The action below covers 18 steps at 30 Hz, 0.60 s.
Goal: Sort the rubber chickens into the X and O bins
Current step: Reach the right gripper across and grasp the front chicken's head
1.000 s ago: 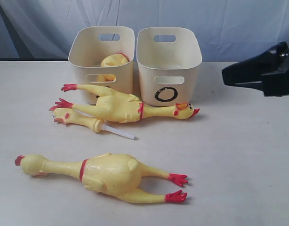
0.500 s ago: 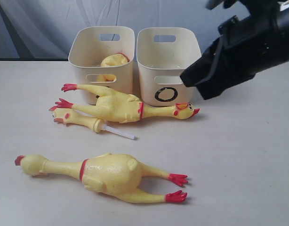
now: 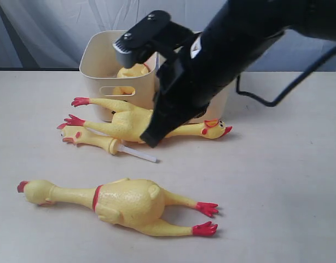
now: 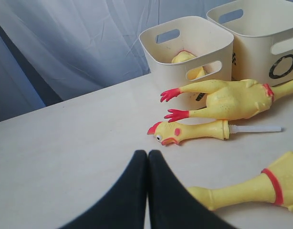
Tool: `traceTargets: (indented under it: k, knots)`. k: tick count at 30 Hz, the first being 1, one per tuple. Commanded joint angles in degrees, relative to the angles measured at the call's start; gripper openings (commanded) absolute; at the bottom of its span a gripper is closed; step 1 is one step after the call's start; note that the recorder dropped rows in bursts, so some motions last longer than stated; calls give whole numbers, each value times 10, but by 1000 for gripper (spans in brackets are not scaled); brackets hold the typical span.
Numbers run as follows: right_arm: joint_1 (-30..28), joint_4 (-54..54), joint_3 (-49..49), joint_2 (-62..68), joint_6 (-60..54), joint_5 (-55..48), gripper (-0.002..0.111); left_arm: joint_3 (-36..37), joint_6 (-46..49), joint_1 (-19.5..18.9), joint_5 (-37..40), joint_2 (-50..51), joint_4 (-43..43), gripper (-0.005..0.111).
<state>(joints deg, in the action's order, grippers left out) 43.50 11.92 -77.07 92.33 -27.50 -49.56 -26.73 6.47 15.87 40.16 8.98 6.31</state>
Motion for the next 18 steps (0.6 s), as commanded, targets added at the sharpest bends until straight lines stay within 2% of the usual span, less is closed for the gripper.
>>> traceTargets:
  k: [1,6,8,12,15,16,18]
  knots:
    - [41,8,-63,65,3,14,-1,1,-5,-3,-11,-3,4,0]
    - [82,16,-120,139,-17,18,-1,1,-5,-3,-11,-3,4,0]
    - [93,20,-140,170,-27,23,5,1,-17,-3,-6,-3,16,0]
    - [113,27,-173,221,-28,37,32,10,-119,-3,3,-3,108,0]
    - [128,31,-191,249,-29,58,56,15,-143,-3,3,-3,128,0]
    - [133,32,-199,259,-29,66,59,15,-143,-3,3,-3,128,0]
    - [139,29,-212,277,-29,77,59,15,-143,-3,3,-3,128,0]
